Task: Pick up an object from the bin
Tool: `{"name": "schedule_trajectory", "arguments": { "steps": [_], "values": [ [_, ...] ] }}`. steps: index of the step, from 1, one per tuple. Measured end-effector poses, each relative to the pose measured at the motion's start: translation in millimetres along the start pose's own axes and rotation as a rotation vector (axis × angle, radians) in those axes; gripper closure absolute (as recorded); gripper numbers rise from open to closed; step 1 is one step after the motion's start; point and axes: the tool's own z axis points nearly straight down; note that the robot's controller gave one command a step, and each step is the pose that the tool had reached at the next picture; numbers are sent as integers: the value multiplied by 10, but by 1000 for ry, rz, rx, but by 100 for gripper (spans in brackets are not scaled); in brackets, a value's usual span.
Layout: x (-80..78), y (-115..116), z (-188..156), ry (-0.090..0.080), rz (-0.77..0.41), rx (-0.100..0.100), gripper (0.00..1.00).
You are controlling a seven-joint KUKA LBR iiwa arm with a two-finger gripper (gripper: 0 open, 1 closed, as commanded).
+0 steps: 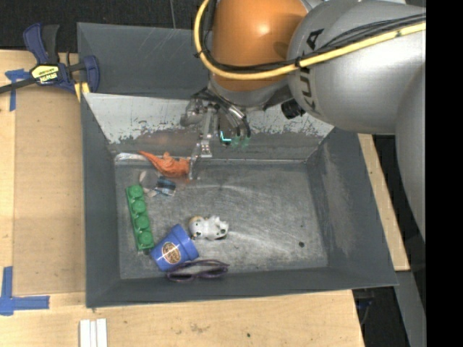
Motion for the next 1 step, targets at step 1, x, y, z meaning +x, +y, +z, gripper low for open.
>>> {"name": "schedule_trajectory", "arguments": {
  "steps": [1],
  "values": [
    [-15, -4, -48, -8, 2, -2, 0]
  ]
}}
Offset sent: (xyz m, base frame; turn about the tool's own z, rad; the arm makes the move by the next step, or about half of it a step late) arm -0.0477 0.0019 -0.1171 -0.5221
